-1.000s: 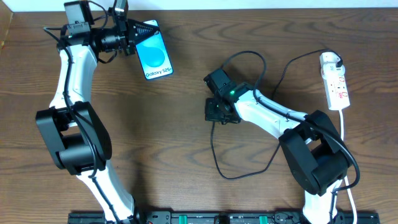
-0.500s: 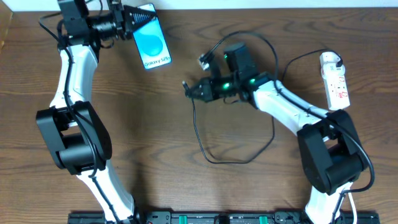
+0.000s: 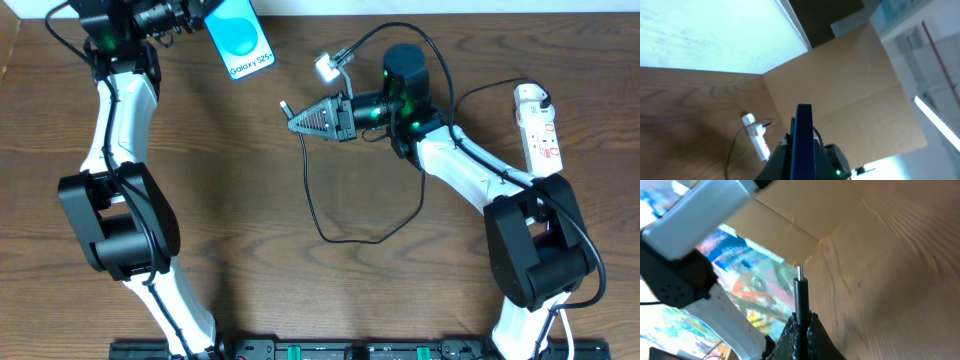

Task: Plug charger to phone and switch on socket
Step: 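Lift the plug with the right gripper toward the phone's bottom port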

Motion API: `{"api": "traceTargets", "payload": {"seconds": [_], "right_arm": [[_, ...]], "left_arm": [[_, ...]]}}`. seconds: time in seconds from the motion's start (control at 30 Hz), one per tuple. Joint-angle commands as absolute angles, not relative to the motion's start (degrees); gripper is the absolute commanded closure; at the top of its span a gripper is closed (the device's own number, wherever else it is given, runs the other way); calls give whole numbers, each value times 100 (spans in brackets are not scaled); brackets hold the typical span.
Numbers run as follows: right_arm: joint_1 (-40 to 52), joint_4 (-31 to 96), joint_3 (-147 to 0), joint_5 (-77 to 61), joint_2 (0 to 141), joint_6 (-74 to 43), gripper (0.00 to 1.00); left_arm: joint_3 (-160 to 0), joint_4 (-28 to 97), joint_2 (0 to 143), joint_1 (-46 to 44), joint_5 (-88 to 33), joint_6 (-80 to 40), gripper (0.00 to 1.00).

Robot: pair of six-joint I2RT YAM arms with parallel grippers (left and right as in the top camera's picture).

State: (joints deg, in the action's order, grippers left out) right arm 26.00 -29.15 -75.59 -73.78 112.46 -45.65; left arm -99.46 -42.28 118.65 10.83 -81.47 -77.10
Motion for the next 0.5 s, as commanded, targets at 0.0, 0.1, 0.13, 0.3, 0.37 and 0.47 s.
{"api": "traceTargets", "payload": {"seconds": [0.0, 0.1, 0.13, 0.3, 0.37, 0.47], "right_arm": [[2613, -3450, -7605, -7581, 11098, -5542, 99], [2613, -3979, -7605, -7568, 11098, -5986, 99], [2611, -4108, -7605, -7548, 11098, -6123, 99], [2606, -4495, -7605, -7249, 11098, -6720, 99], [2606, -4547, -7605, -7126, 11098, -6853, 99], [2606, -4547, -7605, -6991, 11098, -6882, 99]], "left_arm": [[-10036, -4300, 11830, 1085, -7721, -8184, 93], [-10036, -4303, 11830, 1079, -7599, -8265, 93], [-10036, -4303, 11830, 1063, -7588, -8265, 93], [-10036, -4303, 11830, 943, -7564, -8263, 93], [-10036, -4303, 11830, 882, -7535, -8263, 93], [-10036, -4300, 11830, 810, -7542, -8263, 93]]}}
